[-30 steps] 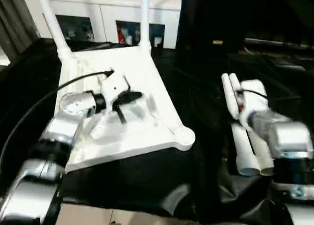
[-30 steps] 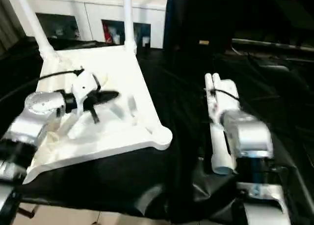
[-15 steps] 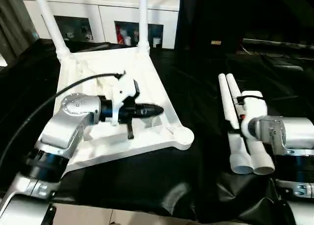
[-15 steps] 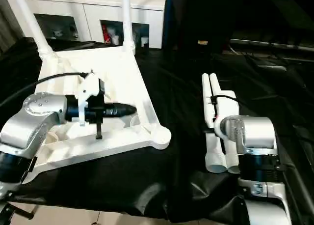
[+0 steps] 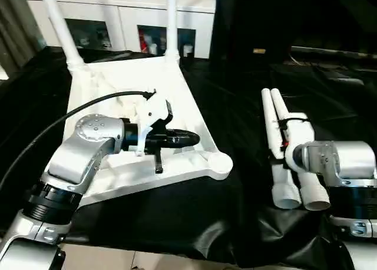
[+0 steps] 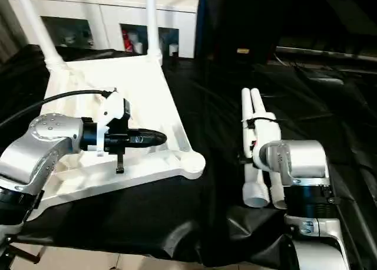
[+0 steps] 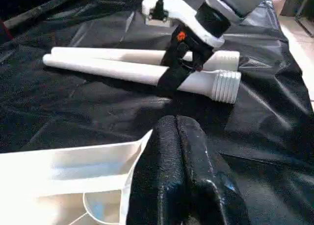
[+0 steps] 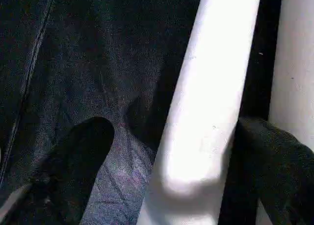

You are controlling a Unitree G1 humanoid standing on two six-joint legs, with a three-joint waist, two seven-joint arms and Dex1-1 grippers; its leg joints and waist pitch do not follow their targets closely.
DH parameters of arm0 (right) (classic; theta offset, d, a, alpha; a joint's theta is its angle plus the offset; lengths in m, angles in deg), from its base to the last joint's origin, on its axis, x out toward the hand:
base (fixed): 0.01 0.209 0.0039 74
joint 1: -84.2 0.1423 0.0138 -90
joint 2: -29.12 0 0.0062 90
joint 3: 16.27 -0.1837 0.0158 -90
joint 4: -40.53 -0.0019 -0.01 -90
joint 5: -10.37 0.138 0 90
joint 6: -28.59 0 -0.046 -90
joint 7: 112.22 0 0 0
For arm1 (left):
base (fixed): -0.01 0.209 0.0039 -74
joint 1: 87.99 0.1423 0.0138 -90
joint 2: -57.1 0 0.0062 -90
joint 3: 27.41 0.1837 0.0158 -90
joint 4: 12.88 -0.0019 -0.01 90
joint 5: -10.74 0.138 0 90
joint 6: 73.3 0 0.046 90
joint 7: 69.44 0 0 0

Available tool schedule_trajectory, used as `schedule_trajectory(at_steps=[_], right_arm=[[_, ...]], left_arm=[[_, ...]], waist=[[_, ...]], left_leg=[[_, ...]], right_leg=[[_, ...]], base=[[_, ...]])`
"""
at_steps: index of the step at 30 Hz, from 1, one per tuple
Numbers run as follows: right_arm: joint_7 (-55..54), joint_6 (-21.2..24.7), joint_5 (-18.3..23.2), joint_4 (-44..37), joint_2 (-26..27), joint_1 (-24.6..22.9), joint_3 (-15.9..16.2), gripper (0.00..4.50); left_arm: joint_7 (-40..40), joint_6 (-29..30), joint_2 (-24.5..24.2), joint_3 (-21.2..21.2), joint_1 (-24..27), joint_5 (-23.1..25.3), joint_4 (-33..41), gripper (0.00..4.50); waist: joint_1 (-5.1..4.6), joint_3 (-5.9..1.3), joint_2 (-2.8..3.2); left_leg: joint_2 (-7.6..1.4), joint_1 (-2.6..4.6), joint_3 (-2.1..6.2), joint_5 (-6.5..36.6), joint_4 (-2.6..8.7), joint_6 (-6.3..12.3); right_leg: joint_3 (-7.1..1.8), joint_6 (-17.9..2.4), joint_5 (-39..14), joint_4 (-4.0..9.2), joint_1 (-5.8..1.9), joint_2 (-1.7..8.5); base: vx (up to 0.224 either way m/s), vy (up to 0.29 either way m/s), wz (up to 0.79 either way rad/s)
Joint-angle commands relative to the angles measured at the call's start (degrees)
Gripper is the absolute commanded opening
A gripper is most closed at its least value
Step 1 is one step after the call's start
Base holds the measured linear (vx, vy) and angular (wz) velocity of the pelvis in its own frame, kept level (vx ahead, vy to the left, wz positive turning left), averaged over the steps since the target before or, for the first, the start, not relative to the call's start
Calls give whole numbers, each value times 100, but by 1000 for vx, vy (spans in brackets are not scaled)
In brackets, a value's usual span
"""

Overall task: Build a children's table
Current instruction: Pick table leg

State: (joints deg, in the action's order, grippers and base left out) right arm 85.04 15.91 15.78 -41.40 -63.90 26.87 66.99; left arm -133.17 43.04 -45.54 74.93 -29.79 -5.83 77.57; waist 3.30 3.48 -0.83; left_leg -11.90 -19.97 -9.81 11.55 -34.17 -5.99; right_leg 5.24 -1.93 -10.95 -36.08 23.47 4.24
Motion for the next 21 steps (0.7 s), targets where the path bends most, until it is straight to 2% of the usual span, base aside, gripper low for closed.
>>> schedule_trajectory(at_steps=[1, 7, 8, 13, 21], right_arm=[[14, 49, 85, 79, -56, -52, 40, 398], [39, 53, 119, 173, -69, -64, 41, 347], [49, 65, 148, 232, -39, -65, -9, 337], [42, 68, 169, 350, 3, -89, -53, 299], [-56, -87, 182, 652, 39, -125, -158, 226]], left_arm=[[-1, 75, -54, 82, 15, 3, 142, 0], [-37, 143, -86, 112, 21, -9, 215, 0], [-61, 175, -100, 123, 17, -22, 233, 0], [-96, 210, -124, 153, 3, -30, 247, 0], [-157, 320, -157, 198, -11, -56, 319, 0]], waist=[[19, -410, -49], [26, -422, -56], [24, -424, -34], [26, -426, -49], [23, -413, -49]], left_leg=[[-61, -32, -30, 147, 342, -29], [-58, -33, -33, 76, 332, -16], [-57, -33, -31, 59, 331, -19], [-55, -35, -32, 66, 328, -12], [-58, -20, -31, 252, 334, -70]], right_leg=[[-363, -831, -832, 404, -416, 323], [-365, -853, -690, 386, -421, 319], [-362, -873, -640, 382, -419, 316], [-361, -898, -630, 377, -425, 318], [-351, -845, -934, 413, -411, 320]], base=[[0, 0, 0], [0, 0, 0], [0, 0, 0], [0, 0, 0], [0, 0, 0]])
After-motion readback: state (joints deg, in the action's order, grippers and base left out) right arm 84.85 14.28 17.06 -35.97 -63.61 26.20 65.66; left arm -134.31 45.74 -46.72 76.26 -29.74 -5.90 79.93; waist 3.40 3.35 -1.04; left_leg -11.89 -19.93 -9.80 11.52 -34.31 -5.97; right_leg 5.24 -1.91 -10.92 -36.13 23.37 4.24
